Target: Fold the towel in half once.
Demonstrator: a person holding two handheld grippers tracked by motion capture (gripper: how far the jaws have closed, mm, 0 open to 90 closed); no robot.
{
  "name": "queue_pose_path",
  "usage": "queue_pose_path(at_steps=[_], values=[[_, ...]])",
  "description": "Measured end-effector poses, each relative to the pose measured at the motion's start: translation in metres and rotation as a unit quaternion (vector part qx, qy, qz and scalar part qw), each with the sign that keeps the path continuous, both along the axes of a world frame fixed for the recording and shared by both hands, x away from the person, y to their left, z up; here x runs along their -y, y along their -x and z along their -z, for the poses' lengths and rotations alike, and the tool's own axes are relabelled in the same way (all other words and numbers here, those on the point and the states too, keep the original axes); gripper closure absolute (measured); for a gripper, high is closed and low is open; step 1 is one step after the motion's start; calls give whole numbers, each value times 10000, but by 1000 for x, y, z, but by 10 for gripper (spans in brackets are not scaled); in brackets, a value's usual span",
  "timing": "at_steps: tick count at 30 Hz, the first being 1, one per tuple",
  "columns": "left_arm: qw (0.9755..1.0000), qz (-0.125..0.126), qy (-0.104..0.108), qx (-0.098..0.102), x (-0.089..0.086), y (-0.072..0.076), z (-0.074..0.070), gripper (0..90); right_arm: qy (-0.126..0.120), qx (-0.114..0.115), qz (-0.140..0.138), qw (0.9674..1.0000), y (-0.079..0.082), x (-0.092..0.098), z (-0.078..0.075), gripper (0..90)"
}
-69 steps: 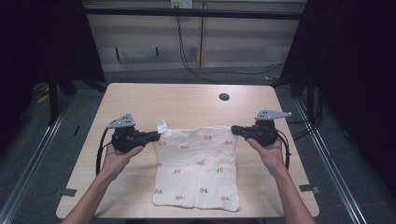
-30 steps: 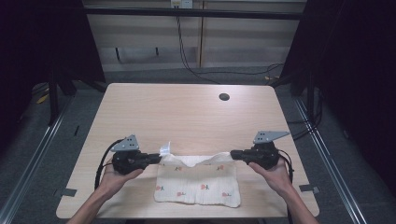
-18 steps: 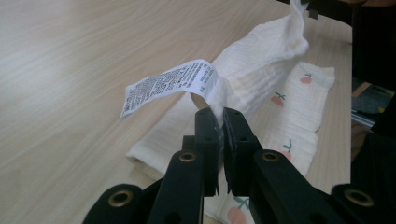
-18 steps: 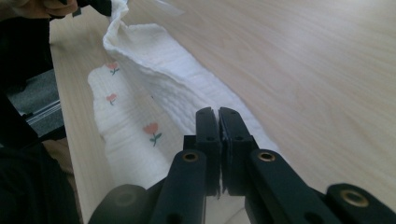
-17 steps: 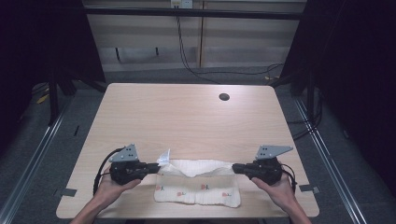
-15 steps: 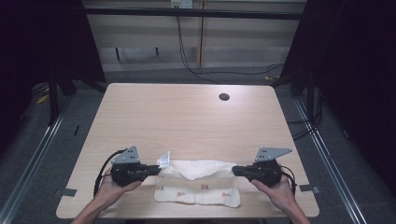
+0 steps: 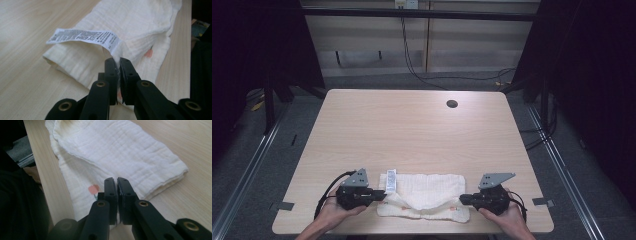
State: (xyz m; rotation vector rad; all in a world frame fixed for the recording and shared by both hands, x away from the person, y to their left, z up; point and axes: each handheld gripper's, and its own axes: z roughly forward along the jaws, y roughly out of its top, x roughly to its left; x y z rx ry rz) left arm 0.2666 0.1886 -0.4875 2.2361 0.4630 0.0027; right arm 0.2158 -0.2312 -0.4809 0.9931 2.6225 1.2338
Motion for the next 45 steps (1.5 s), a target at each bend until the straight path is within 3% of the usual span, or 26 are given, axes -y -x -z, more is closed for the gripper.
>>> queue_pose_path(at_steps=[6, 11, 14, 16, 22, 26, 29, 31, 32, 33, 36, 38, 40, 42, 45], values=[[9998, 145, -61, -85, 3, 3, 4, 846, 36, 15, -67, 10000, 2, 2, 2, 812], [9996, 212, -117, -119, 1, 6, 3, 829, -118, -88, -90, 9999, 5, 4, 1, 793], [9996, 224, -22, -172, 0, 8, 0, 824, -103, -163, -125, 9997, 10, 6, 3, 773], [9995, 269, 23, -189, 0, 10, -3, 807, -184, -249, -108, 9995, 12, 8, 3, 735], [9990, 320, 273, -171, -4, 13, -13, 765, -480, -222, 4, 9986, 16, 16, -3, 685], [9980, 158, 597, -121, -10, 6, -23, 762, -335, -97, 211, 9992, 5, 14, -5, 621], [9973, 126, 725, -68, -14, 4, -29, 750, -244, -94, 196, 9995, -2, 9, -5, 595], [9969, -35, 786, -52, -17, 2, -31, 750, -231, -70, 190, 9995, -8, 7, -5, 587], [9979, -174, 627, -35, -16, -3, -28, 746, -229, -84, 205, 9995, -11, 5, -5, 577], [9979, -174, 627, -35, -16, -3, -28, 740, -229, -84, 205, 9995, -11, 5, -5, 577], [9991, -282, 262, -148, -8, -14, -15, 701, -111, -59, 208, 9997, -21, -1, -4, 549], [9996, -228, 75, -167, 1, -17, -8, 677, -60, -44, 225, 9997, -28, -7, -4, 536], [9996, -230, -160, -108, 8, -19, -4, 586, 36, -44, 182, 9998, -34, -15, -1, 517], [9992, -246, -319, -80, 11, -21, 0, 579, 107, -67, 167, 9998, -36, -17, 0, 516], [9988, -291, -380, -79, 12, -22, 6, 563, 398, -35, 155, 9991, -37, -23, 11, 491]])
